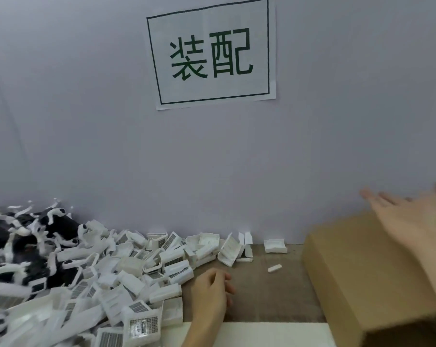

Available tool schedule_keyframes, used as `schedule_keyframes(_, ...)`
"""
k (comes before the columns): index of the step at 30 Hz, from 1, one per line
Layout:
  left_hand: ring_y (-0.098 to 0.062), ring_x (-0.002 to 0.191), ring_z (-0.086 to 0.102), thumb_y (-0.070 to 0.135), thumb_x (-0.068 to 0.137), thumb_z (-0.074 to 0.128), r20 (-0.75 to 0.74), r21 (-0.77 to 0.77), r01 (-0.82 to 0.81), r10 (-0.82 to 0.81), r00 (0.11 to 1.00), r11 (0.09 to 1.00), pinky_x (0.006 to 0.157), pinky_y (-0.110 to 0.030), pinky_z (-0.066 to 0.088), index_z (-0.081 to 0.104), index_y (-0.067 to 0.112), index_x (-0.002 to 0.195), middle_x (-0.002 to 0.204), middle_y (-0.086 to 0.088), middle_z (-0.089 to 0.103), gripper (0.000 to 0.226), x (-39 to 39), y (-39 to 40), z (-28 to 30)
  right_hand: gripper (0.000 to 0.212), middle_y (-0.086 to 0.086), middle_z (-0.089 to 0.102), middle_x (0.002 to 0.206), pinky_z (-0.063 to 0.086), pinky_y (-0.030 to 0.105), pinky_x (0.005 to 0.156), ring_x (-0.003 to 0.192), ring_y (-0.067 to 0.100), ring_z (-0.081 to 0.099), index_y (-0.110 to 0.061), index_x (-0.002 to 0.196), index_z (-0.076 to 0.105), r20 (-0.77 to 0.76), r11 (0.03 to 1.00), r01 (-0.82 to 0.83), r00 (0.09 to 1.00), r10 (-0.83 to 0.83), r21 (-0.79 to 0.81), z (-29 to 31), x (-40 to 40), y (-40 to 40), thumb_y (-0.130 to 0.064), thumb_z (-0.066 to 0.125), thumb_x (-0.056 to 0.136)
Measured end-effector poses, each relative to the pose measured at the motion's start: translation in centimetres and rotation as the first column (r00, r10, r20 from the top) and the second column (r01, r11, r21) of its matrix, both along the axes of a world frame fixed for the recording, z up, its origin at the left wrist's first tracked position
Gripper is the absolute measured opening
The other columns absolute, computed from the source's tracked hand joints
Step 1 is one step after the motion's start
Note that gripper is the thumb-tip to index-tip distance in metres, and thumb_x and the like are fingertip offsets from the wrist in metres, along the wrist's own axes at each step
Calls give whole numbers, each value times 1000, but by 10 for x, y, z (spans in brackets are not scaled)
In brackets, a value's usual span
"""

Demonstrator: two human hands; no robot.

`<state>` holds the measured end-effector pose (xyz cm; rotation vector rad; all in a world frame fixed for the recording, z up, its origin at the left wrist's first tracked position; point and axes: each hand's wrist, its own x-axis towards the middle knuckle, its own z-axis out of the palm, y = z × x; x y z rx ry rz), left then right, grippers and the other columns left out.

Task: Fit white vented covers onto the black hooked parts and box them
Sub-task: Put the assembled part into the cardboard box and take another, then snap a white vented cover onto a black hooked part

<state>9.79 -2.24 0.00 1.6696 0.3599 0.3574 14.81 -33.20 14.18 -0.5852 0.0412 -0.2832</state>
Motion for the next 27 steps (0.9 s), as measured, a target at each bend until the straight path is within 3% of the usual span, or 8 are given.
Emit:
schedule_keyframes(4, -16, 61, 55, 10, 97, 48, 52, 250, -63, 51, 997, 966, 62, -36, 46, 67, 10, 80, 71, -6, 69, 26, -4, -2, 1, 28, 13, 64, 127, 50, 39, 84, 104, 31, 69, -9, 119, 60, -54, 912, -228, 973, 223, -342, -37, -22, 92, -25, 43, 103)
schedule_keyframes(8, -13, 81, 61, 21, 95, 46, 92, 589, -109, 68, 993, 801, 70, -31, 49, 64, 21, 91, 88, 5, 66, 18, -7, 4, 23, 20, 11, 76, 94, 49, 32, 64, 79, 28, 73, -11, 104, 71, -192, 709, -291, 957, 219, -643, -106, -43, 175, -5, 52, 100)
schedule_keyframes(11, -23, 105, 60, 30, 95, 47, -93, 856, 53, 52, 994, 514, 94, -40, 45, 63, 20, 104, 107, 0, 67, 20, 4, 23, 54, 26, 5, 74, 88, 45, 25, 55, 72, 21, 66, -11, 106, 71, -185, 457, -238, 970, 158, -857, -141, -43, 190, 5, 53, 96)
schedule_keyframes(17, -30, 120, 54, 27, 93, 51, -305, 937, 347, 417, 856, -27, 104, -46, 35, 55, 19, 121, 119, -3, 59, 29, 9, 137, 108, 29, 7, 73, 79, 44, 31, 56, 68, 19, 63, -12, 96, 72, -221, 471, -249, 968, 115, -846, -141, -39, 180, 6, 48, 97)
schedule_keyframes(19, -30, 119, 54, 24, 92, 51, -304, 920, 391, 589, 749, -23, 97, -48, 42, 50, 19, 130, 127, -4, 57, 39, 0, 192, 114, 30, 8, 74, 81, 44, 30, 55, 69, 18, 63, -13, 95, 71, -233, 441, -268, 963, 133, -857, -144, -39, 182, 5, 48, 97)
schedule_keyframes(22, -38, 132, 44, 27, 92, 52, -363, 913, 383, 711, 602, 141, 99, -54, 45, 34, 19, 145, 146, -14, 41, 56, -17, 265, 115, 30, 9, 73, 79, 43, 28, 51, 65, 19, 62, -12, 95, 71, -238, 424, -274, 961, 138, -863, -147, -37, 182, 7, 48, 96)
schedule_keyframes(25, -37, 140, 39, 38, 97, 53, -506, 853, 443, 646, 571, 276, 113, -48, 38, 15, 18, 158, 156, -18, 33, 75, -24, 310, 104, 31, 9, 73, 77, 43, 24, 45, 61, 18, 61, -12, 94, 71, -245, 424, -284, 959, 146, -860, -148, -36, 184, 8, 48, 95)
schedule_keyframes(27, -36, 131, 47, 32, 100, 48, -478, 874, 400, 632, 610, 275, 112, -49, 36, 31, 25, 150, 147, -13, 44, 53, -27, 319, 94, 31, 8, 73, 78, 42, 20, 43, 61, 16, 60, -14, 95, 71, -249, 409, -292, 956, 155, -865, -149, -36, 185, 7, 48, 95)
